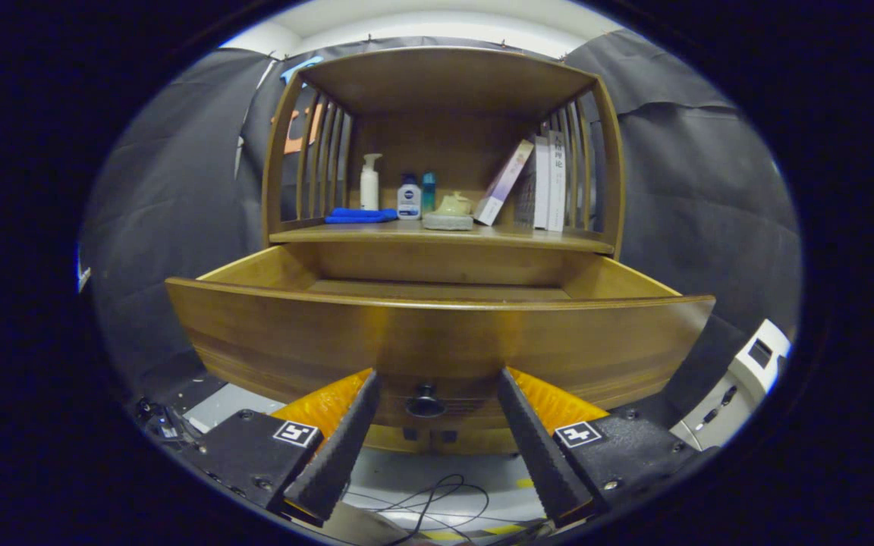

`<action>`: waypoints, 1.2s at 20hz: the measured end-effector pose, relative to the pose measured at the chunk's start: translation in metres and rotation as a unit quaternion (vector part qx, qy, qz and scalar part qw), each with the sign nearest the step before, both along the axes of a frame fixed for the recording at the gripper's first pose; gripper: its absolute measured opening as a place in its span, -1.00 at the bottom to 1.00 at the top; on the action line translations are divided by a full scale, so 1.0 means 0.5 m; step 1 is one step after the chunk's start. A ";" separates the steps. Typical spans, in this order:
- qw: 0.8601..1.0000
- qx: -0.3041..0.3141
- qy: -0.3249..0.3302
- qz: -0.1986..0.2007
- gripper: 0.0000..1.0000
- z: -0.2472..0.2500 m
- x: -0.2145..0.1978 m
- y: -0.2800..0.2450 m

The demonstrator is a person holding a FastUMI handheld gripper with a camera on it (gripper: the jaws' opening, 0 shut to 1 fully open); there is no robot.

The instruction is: Pull open the drawer, take out the items inside it, and place them on the countertop above the cabinet.

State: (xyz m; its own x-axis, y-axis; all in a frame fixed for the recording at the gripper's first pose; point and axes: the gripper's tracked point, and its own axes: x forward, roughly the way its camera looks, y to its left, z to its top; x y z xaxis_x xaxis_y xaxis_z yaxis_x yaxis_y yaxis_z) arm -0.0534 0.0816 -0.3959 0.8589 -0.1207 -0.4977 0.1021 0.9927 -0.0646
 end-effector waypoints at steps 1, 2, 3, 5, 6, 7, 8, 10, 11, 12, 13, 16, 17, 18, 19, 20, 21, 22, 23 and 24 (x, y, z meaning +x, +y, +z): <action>1.000 0.012 0.006 -0.003 0.97 -0.004 0.012 0.006; 1.000 0.022 0.001 -0.007 0.98 -0.001 0.027 0.013; 1.000 0.024 0.007 -0.007 0.97 -0.005 0.038 0.013; 0.999 0.031 0.006 -0.007 0.97 -0.004 0.059 0.013; 0.999 0.035 0.005 -0.009 0.97 -0.003 0.075 0.013; 0.999 0.036 0.004 -0.009 0.97 -0.005 0.098 0.010; 0.999 0.035 -0.002 -0.009 0.98 0.001 0.121 0.008; 0.999 0.037 -0.004 -0.012 0.96 -0.007 0.156 0.007; 0.999 0.037 0.003 -0.012 0.98 -0.015 0.165 0.008; 0.999 0.037 -0.002 -0.013 0.97 -0.013 0.177 0.006; 0.999 0.038 0.000 -0.014 0.98 -0.016 0.188 0.007; 0.999 0.035 -0.002 -0.013 0.97 -0.021 0.230 0.003; 0.999 0.035 -0.002 -0.013 0.98 -0.026 0.244 0.002; 0.999 0.034 -0.002 -0.013 0.98 -0.027 0.258 0.000; 0.999 0.034 -0.002 -0.014 0.98 -0.030 0.269 0.000; 0.999 0.035 -0.002 -0.014 0.98 -0.032 0.282 -0.001; 0.999 0.034 -0.003 -0.014 0.98 -0.034 0.297 -0.003; 0.999 0.031 -0.004 -0.013 0.98 -0.037 0.310 -0.004; 1.000 0.026 -0.004 -0.012 0.98 -0.041 0.325 -0.007; 1.000 0.025 -0.002 -0.011 0.98 -0.044 0.339 -0.009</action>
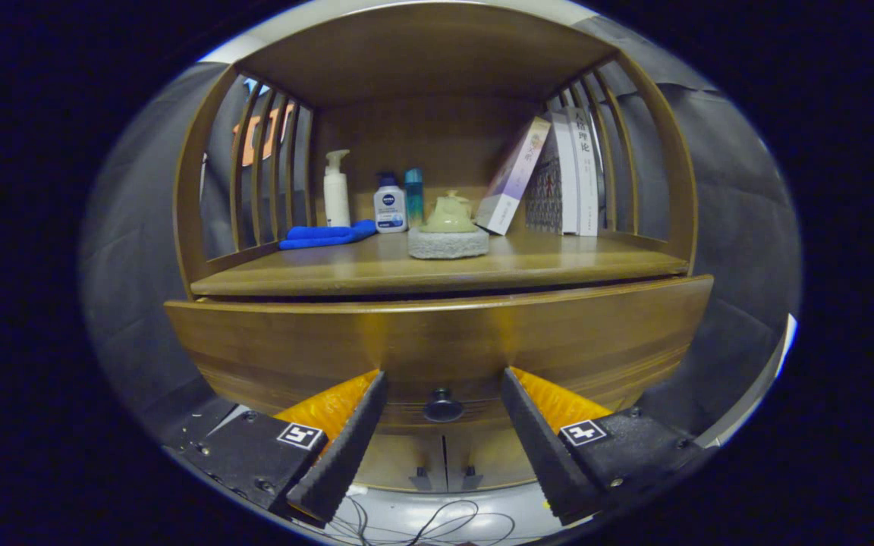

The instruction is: Pull open the drawer, take out the items inside it, and place them on the countertop above the cabinet.

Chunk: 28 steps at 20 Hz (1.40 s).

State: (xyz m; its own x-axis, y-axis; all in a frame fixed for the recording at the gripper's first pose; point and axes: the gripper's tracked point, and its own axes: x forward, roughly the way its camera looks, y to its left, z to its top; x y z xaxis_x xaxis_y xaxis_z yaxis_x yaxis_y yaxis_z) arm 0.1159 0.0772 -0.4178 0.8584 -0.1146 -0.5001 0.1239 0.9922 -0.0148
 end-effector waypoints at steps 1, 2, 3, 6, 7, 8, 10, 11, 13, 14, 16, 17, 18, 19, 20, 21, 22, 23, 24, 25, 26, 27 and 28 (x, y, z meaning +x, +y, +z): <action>1.000 0.002 0.001 0.000 0.98 -0.002 0.013 -0.001; 1.000 0.004 0.006 -0.002 0.98 -0.006 0.024 -0.002; 1.000 0.002 0.006 -0.006 0.98 -0.002 0.031 0.001; 1.000 -0.009 0.005 -0.005 0.98 -0.007 0.028 0.003; 1.000 -0.009 0.009 0.004 0.98 -0.004 0.025 0.007; 1.000 -0.006 0.006 0.009 0.97 0.010 0.023 0.009; 1.000 0.001 -0.017 0.025 0.98 0.067 0.012 0.013; 0.999 0.003 -0.031 0.038 0.98 0.108 0.000 0.021; 0.996 0.001 -0.060 0.061 0.98 0.189 -0.036 0.028; 0.994 -0.001 -0.073 0.075 0.98 0.228 -0.057 0.035; 0.990 -0.017 -0.100 0.100 0.98 0.314 -0.097 0.047; 0.987 -0.027 -0.113 0.107 0.98 0.358 -0.120 0.047; 0.984 -0.034 -0.131 0.113 0.99 0.404 -0.142 0.049; 0.981 -0.036 -0.148 0.119 0.98 0.448 -0.162 0.054; 0.979 -0.036 -0.159 0.119 0.98 0.484 -0.184 0.055; 0.979 -0.036 -0.162 0.116 0.98 0.509 -0.207 0.047; 0.979 -0.031 -0.165 0.113 0.99 0.533 -0.224 0.045; 0.979 -0.023 -0.168 0.114 0.99 0.556 -0.240 0.045; 0.978 -0.014 -0.171 0.119 0.99 0.575 -0.257 0.045; 0.977 -0.009 -0.176 0.120 0.99 0.590 -0.267 0.037; 0.976 -0.004 -0.181 0.119 0.99 0.606 -0.276 0.031; 0.976 -0.005 -0.185 0.116 0.99 0.616 -0.285 0.017; 0.976 -0.004 -0.188 0.114 0.99 0.624 -0.291 0.009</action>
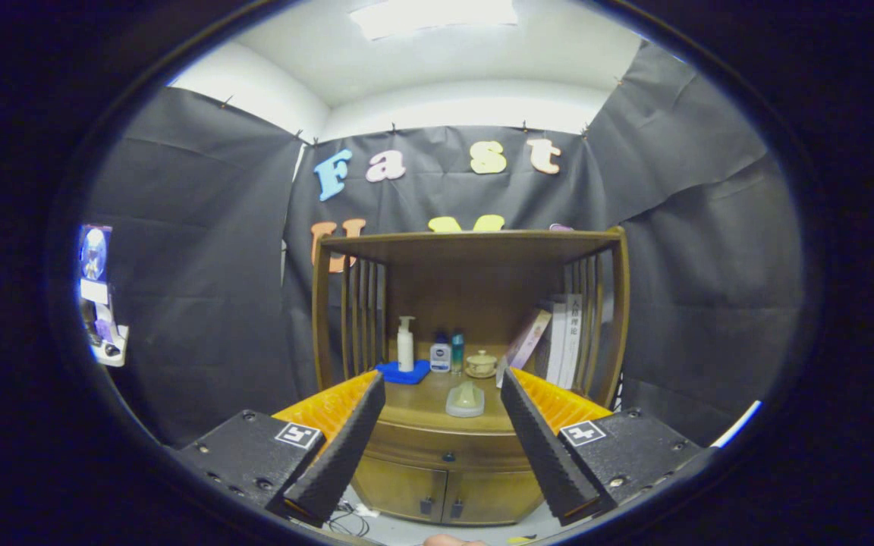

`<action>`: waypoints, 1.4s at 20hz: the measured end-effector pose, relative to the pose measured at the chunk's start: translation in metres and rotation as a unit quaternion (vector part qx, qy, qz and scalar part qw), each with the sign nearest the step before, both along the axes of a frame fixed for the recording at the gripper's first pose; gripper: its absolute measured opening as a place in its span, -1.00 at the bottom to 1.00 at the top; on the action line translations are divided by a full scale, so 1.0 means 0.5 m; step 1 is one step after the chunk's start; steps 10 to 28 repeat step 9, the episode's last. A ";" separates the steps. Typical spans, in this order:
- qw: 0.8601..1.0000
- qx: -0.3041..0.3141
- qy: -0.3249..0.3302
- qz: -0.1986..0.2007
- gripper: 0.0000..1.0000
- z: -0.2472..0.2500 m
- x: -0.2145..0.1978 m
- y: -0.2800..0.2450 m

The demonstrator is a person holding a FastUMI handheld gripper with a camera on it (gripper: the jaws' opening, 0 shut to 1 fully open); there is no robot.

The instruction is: Pull open the drawer, take out the items inside it, and place them on the countertop above the cabinet.

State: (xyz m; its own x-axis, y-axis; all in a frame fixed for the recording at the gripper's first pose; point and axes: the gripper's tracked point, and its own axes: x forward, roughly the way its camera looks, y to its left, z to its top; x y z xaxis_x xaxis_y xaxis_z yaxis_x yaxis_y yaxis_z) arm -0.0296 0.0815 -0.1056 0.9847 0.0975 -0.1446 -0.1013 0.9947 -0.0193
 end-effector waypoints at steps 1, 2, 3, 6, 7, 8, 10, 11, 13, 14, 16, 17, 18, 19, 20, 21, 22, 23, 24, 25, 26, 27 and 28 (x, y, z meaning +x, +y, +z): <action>1.000 0.000 -0.004 0.001 0.99 0.012 -0.009 -0.010; 1.000 0.000 -0.008 0.000 0.99 0.018 -0.010 -0.018; 1.000 -0.002 -0.013 -0.004 0.99 0.025 -0.013 -0.030; 0.999 0.000 -0.033 -0.010 0.99 0.049 -0.019 -0.042; 0.999 0.001 -0.039 -0.011 0.99 0.056 -0.020 -0.043; 0.999 0.004 -0.047 -0.009 0.99 0.064 -0.021 -0.041; 0.999 0.009 -0.052 -0.009 0.99 0.070 -0.020 -0.040; 0.999 0.009 -0.052 -0.009 0.99 0.070 -0.020 -0.040; 0.999 0.009 -0.052 -0.009 0.99 0.070 -0.020 -0.040; 0.999 0.009 -0.052 -0.009 0.99 0.070 -0.020 -0.040; 0.999 0.009 -0.052 -0.009 0.99 0.070 -0.020 -0.040; 0.999 0.009 -0.052 -0.009 0.99 0.070 -0.020 -0.040; 0.999 0.009 -0.052 -0.009 0.99 0.070 -0.020 -0.040; 0.999 0.009 -0.052 -0.009 0.99 0.070 -0.020 -0.040; 0.999 0.009 -0.052 -0.009 0.99 0.070 -0.020 -0.040; 0.999 0.009 -0.052 -0.009 0.99 0.070 -0.020 -0.040; 0.999 0.009 -0.052 -0.009 0.99 0.070 -0.020 -0.040; 0.999 0.009 -0.052 -0.009 0.99 0.070 -0.020 -0.040; 0.999 0.009 -0.052 -0.009 0.99 0.070 -0.020 -0.040; 0.999 0.009 -0.052 -0.009 0.99 0.070 -0.020 -0.040; 0.999 0.009 -0.052 -0.009 0.99 0.070 -0.020 -0.040; 0.999 0.009 -0.052 -0.009 0.99 0.070 -0.020 -0.040; 0.999 0.009 -0.052 -0.009 0.99 0.070 -0.020 -0.040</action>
